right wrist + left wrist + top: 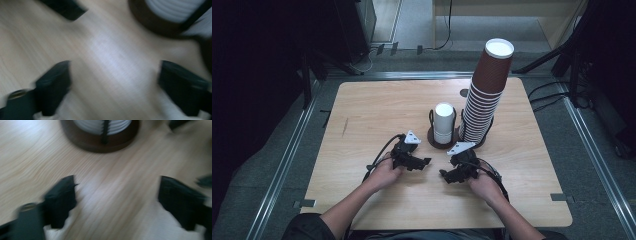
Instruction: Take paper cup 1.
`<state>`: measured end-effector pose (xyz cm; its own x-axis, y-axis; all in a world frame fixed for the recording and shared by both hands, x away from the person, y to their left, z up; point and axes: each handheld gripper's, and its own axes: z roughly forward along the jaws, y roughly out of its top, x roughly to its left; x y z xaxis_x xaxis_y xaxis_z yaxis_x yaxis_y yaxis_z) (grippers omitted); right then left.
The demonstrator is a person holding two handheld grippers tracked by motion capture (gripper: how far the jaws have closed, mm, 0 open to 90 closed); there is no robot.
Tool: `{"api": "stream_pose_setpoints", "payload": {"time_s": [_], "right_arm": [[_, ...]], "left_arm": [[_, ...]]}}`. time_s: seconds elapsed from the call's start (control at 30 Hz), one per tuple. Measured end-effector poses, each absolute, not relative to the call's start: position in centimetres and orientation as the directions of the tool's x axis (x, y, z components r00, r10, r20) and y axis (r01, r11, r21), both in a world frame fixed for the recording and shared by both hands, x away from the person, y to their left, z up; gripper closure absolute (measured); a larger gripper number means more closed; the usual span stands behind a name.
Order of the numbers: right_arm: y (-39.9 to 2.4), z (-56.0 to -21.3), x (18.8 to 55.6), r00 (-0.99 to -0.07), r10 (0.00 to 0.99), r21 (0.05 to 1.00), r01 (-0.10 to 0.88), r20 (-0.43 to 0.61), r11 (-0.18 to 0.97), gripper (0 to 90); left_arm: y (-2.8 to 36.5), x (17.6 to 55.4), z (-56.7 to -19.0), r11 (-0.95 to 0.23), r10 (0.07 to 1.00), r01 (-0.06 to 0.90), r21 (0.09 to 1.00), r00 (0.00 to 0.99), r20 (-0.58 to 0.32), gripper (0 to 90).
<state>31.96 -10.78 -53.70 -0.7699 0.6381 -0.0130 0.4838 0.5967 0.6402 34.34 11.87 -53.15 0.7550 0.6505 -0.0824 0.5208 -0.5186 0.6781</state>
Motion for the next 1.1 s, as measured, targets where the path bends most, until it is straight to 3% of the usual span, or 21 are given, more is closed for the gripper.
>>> {"api": "stream_pose_setpoints", "payload": {"time_s": [0.07, 0.27, 0.37, 0.43, 0.53, 0.73, 0.83, 1.1], "right_arm": [[-10.9, -52.7, 32.1, -0.788, 0.615, 0.676, 0.431, -0.042, 0.598, 13.2], [-12.1, -51.8, 33.0, -0.787, 0.616, 0.698, 0.461, 0.036, 0.548, 13.7], [-12.3, -51.7, 32.8, -0.818, 0.575, 0.708, 0.413, 0.013, 0.573, 14.7], [-12.6, -51.5, 32.6, -0.803, 0.596, 0.718, 0.402, -0.023, 0.568, 20.1], [-12.9, -51.2, 32.7, -0.805, 0.592, 0.720, 0.432, 0.037, 0.543, 26.2], [-13.0, -51.0, 32.5, -0.807, 0.590, 0.732, 0.419, 0.028, 0.538, 31.5], [-13.1, -50.6, 32.4, -0.797, 0.603, 0.752, 0.417, 0.033, 0.510, 37.3], [-13.1, -50.4, 32.6, -0.790, 0.611, 0.744, 0.437, 0.050, 0.505, 46.4]], "left_arm": [[12.0, 34.3, -52.4, -0.559, 0.636, 0.478, 0.677, 0.771, -0.020, 13.2], [13.3, 34.6, -50.5, -0.558, 0.554, 0.435, 0.707, 0.829, -0.073, 11.6], [13.4, 34.5, -49.9, -0.557, 0.548, 0.432, 0.709, 0.833, -0.077, 17.0], [13.5, 34.4, -49.7, -0.546, 0.535, 0.435, 0.716, 0.839, -0.102, 24.8], [13.7, 34.4, -49.7, -0.568, 0.532, 0.425, 0.705, 0.843, -0.080, 28.1], [14.0, 34.8, -49.7, -0.560, 0.530, 0.429, 0.708, 0.843, -0.092, 34.1], [14.2, 35.0, -49.4, -0.546, 0.537, 0.448, 0.708, 0.836, -0.115, 41.3], [14.3, 35.3, -49.2, -0.542, 0.526, 0.461, 0.702, 0.838, -0.144, 42.1]]}}
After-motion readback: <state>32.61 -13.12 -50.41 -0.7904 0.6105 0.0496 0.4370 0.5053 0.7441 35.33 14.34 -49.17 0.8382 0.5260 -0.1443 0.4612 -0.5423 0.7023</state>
